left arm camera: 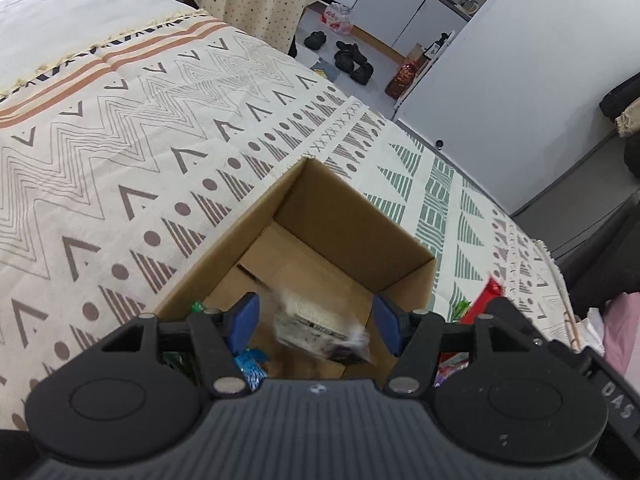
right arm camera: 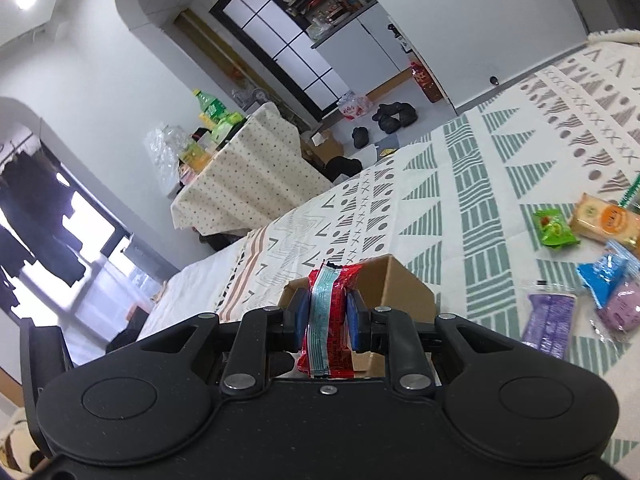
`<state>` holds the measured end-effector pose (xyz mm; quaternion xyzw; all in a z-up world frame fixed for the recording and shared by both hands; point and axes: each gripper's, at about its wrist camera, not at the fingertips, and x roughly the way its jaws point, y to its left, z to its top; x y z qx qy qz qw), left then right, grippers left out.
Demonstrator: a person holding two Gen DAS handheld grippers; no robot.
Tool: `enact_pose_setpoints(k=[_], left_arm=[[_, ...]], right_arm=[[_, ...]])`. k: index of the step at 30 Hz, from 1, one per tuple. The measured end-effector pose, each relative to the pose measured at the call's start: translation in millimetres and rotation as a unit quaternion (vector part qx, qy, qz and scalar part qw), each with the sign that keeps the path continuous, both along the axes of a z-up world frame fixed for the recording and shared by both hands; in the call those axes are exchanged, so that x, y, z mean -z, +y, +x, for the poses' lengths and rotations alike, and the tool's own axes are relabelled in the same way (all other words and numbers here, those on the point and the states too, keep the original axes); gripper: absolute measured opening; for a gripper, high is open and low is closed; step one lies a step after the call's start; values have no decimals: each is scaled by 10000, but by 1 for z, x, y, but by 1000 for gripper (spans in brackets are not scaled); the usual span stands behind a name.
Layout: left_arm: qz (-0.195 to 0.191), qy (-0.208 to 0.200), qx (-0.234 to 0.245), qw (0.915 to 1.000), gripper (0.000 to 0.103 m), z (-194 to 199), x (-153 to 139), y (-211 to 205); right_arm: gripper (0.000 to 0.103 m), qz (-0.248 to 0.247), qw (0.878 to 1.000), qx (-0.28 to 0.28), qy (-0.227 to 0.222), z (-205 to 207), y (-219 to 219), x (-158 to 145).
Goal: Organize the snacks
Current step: 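Lower both held snacks into the cardboard box and open both grippers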
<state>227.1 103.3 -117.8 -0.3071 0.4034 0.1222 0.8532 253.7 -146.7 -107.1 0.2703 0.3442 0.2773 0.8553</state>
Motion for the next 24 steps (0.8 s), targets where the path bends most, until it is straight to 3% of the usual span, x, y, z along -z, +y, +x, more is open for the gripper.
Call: enact_pose_setpoints(k=[4, 11, 17, 24], left_arm=[[-195, -60, -32, 9998, 62, -1, -6, 11], [-142, -82, -54, 9999, 71, -10, -17, 20], [8, -40, -254, 9997, 85, -23, -21, 25], [121, -41, -224, 9997, 93, -35, -34, 7]], right_arm=[[21, -57, 10000, -45, 12, 2, 12, 0], [21, 31, 10000, -61, 38, 7, 25, -8], [39, 36, 10000, -90, 15, 0, 25, -12], [61, 12, 9998, 167, -44, -14, -7, -25]])
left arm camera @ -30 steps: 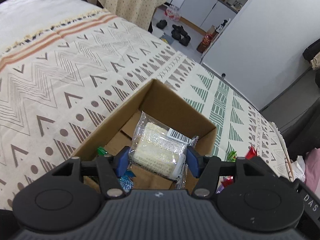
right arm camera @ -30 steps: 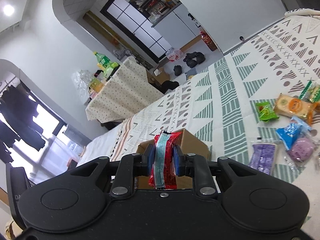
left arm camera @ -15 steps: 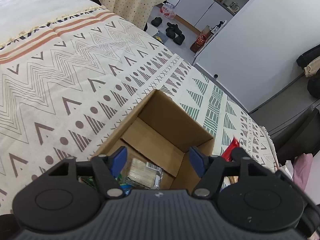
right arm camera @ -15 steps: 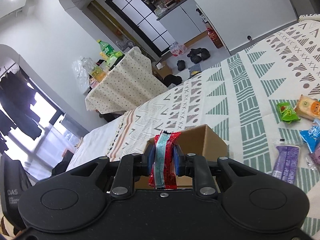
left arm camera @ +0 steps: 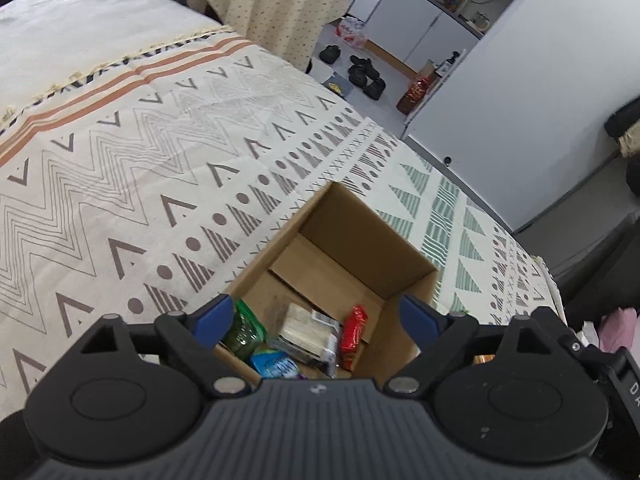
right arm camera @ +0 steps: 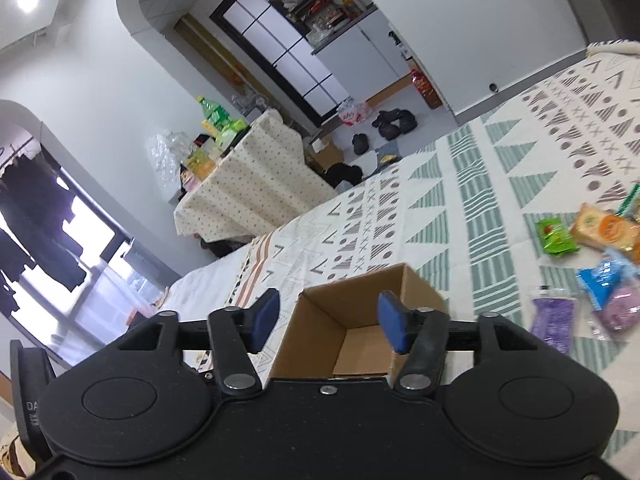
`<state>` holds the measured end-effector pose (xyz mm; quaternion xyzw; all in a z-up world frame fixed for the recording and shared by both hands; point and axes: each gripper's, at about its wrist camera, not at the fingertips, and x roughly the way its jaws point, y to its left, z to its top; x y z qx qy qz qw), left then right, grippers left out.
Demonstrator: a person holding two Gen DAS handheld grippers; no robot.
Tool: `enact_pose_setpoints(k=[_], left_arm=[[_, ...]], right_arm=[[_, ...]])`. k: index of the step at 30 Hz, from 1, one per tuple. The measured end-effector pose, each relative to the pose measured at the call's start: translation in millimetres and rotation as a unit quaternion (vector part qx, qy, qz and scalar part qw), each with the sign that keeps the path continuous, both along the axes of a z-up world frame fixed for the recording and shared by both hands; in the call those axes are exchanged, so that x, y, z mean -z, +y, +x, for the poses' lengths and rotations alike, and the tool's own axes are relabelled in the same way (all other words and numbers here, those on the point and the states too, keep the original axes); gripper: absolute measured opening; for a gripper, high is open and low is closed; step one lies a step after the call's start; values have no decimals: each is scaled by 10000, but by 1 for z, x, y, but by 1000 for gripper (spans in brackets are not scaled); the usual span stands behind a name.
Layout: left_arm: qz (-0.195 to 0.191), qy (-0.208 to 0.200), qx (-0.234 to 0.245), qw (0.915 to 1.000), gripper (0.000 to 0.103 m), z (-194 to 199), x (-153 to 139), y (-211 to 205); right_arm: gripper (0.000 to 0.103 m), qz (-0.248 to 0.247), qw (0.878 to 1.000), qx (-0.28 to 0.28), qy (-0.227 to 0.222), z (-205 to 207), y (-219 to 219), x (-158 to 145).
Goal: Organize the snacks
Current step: 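Lower both held snacks into the cardboard box and open both grippers, then move both open grippers back toward the remaining snacks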
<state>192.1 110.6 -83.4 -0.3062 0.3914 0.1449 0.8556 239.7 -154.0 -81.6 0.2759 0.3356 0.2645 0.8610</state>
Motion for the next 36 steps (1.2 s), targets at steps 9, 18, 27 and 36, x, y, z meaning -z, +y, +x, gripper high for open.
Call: enact_pose_setpoints(k=[9, 18, 27, 36], left_arm=[[428, 162, 355, 9983, 100, -5, -15, -51], [658, -3, 482, 9967, 103, -13, -34, -90], [834, -190, 508, 9950, 103, -20, -45, -130], [988, -152, 491, 9938, 103, -25, -52, -157]], right_arm=[[86, -217, 9990, 353, -136, -14, -48, -21], [102, -213, 9984, 529, 29, -12, -101, -21], [103, -292, 9985, 467, 2, -19, -130, -29], [103, -181, 9984, 486, 229, -21, -163, -29]])
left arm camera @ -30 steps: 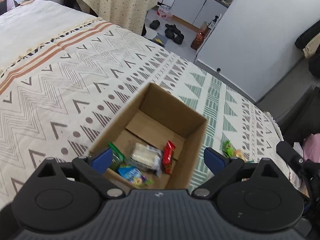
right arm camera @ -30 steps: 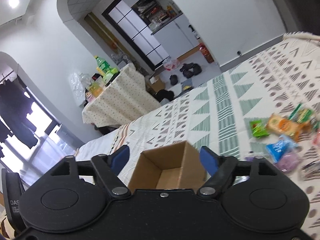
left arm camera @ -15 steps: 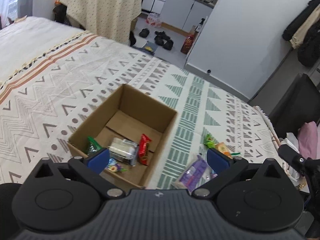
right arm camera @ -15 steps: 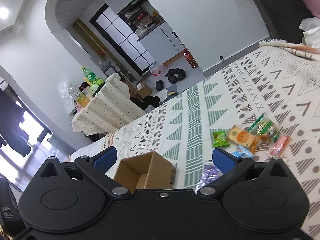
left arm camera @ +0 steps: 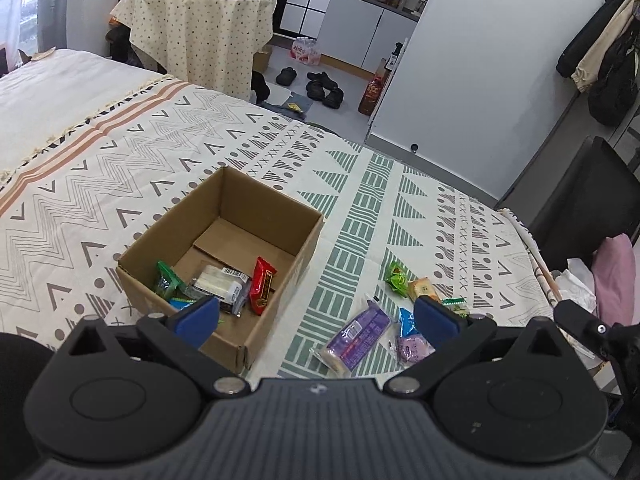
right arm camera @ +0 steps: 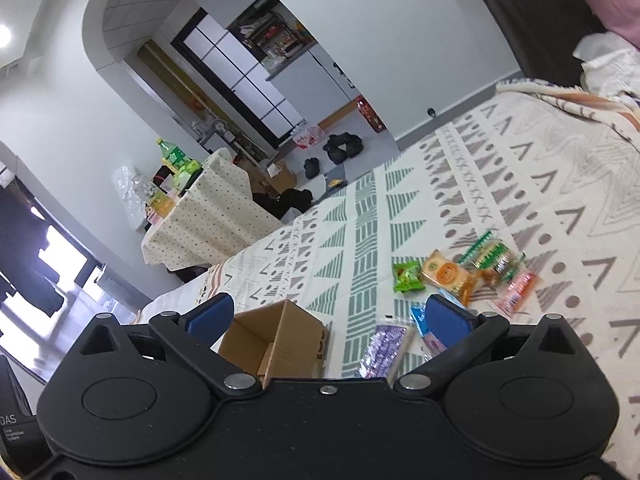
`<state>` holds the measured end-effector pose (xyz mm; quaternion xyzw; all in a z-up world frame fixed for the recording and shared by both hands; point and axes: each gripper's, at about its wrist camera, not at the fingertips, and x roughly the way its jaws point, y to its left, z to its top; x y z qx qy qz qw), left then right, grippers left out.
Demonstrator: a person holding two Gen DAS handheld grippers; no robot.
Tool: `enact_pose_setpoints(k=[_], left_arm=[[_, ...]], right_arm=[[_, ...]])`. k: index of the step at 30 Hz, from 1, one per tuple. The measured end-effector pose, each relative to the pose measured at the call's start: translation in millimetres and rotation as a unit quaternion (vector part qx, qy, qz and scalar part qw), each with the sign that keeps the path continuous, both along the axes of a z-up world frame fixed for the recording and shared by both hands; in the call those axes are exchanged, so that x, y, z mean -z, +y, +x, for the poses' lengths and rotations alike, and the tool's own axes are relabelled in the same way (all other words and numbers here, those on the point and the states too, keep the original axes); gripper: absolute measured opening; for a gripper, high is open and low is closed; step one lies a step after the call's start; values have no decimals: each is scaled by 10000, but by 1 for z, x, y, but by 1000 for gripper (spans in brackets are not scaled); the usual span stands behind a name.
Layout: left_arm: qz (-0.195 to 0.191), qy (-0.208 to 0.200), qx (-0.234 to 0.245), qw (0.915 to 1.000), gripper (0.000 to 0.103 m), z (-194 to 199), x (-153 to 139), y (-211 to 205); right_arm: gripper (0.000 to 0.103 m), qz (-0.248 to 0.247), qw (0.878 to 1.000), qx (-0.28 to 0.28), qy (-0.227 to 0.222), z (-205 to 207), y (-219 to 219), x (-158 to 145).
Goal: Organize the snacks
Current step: 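Move both open grippers back toward the remaining snacks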
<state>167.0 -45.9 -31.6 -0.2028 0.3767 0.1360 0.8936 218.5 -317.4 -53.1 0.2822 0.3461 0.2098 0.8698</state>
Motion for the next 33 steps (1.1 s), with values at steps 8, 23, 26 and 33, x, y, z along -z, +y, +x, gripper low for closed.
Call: enact_pose_setpoints(k=[8, 23, 26, 33], left_arm=[[204, 7, 13, 9998, 103, -3, -4, -27], [306, 166, 110, 9993, 103, -1, 5, -56], [323, 197, 83, 9992, 103, 3, 11, -57], [152, 320, 241, 9991, 103, 21, 35, -53]], right_arm=[[103, 366, 9992, 56, 131, -5, -27, 0], [103, 410, 9989, 110, 182, -14, -54, 8], [103, 435, 9986, 138, 269, -12, -56, 13], [103, 314, 9976, 274, 546, -4, -54, 30]])
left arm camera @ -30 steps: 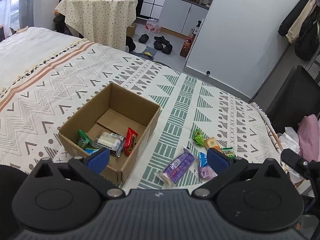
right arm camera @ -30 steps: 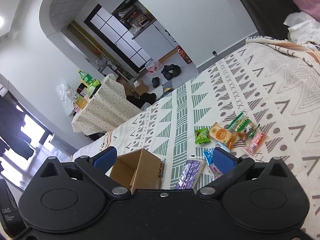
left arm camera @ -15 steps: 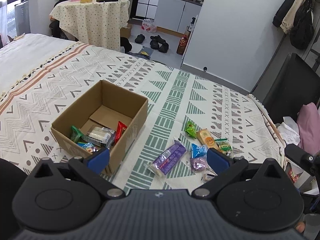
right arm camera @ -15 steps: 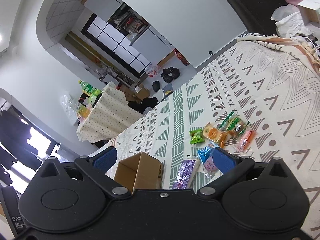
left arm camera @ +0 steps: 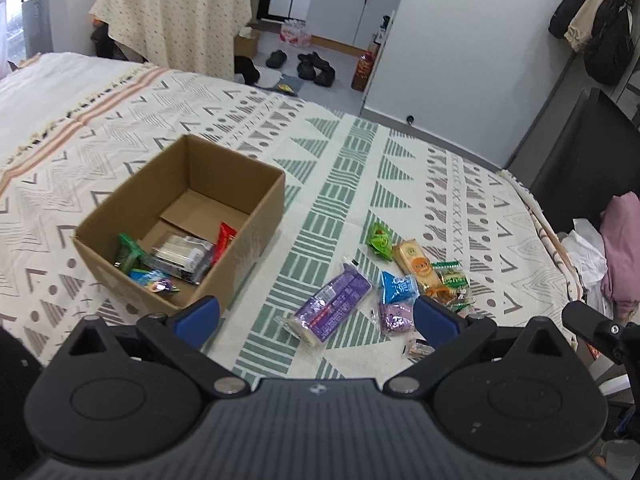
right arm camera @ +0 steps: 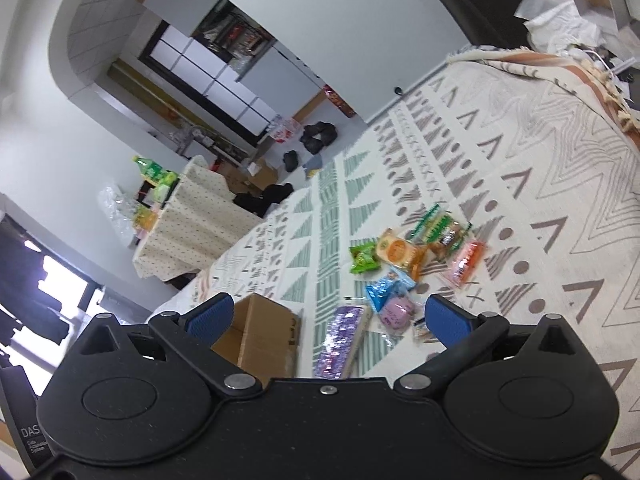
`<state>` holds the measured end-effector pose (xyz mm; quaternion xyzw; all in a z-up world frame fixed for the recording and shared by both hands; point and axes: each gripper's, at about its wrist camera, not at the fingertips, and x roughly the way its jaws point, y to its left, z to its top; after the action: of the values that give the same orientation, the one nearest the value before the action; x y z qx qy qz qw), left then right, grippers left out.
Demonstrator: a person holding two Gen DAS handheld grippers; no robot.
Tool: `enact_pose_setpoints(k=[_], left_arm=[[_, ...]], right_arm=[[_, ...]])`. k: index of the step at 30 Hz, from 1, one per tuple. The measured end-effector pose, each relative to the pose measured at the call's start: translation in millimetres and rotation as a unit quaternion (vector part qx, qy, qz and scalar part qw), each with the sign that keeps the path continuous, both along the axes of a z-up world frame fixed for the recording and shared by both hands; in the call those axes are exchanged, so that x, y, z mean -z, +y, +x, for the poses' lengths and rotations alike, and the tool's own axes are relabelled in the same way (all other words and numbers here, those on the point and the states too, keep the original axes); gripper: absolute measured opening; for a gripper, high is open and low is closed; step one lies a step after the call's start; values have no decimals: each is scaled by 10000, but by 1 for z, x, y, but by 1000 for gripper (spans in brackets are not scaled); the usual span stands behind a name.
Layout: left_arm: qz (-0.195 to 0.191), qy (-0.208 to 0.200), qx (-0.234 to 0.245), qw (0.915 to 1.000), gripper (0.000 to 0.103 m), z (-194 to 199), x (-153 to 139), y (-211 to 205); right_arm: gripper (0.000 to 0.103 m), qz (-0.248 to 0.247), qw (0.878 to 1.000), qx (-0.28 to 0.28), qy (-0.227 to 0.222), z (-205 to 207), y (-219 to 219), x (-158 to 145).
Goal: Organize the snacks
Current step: 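Move both open grippers back toward the remaining snacks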
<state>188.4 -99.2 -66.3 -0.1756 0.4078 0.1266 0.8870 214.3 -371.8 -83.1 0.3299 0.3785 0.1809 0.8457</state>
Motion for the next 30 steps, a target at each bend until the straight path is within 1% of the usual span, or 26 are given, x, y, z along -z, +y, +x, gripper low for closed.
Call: enact_pose_setpoints(k=[3, 6, 8, 10, 11, 13, 14, 16, 19, 23, 26, 30], left_arm=[[-111, 64, 80, 9999, 102, 10, 13, 2], [-170, 154, 201, 9995, 100, 22, 28, 1], [-226, 194, 272, 9992, 100, 29, 37, 2], [-252, 230, 355, 9988, 100, 35, 46, 2], [-272, 250, 409, 9985, 100, 39, 50, 2], [-295, 293, 503, 9979, 99, 46, 59, 1], [-310, 309, 540, 9976, 98, 49, 63, 2], [-359, 330, 585, 9971, 96, 56, 71, 3], [-446, 376, 643, 9962, 94, 65, 83, 6], [-490, 467, 676, 9954, 93, 75, 96, 9], [-446, 547, 749, 9947, 93, 80, 105, 9], [-535, 662, 807, 9931, 93, 89, 118, 10]], right_arm=[[102, -19, 9998, 104, 171, 5, -3, 10], [98, -30, 9990, 218, 384, 11, -4, 22], [93, 2, 9979, 269, 584, 17, -3, 31], [84, 78, 9962, 315, 809, 23, -1, 42], [82, 129, 9952, 335, 913, 25, 0, 47], [73, 197, 9931, 361, 1095, 29, 3, 56], [71, 216, 9923, 374, 1165, 30, 5, 60], [61, 210, 9905, 406, 1298, 34, 8, 68], [54, 125, 9875, 497, 1492, 40, 13, 79], [52, 22, 9828, 628, 1734, 49, 20, 92], [52, -56, 9789, 717, 1911, 58, 26, 103], [51, -221, 9748, 813, 2068, 68, 34, 114]])
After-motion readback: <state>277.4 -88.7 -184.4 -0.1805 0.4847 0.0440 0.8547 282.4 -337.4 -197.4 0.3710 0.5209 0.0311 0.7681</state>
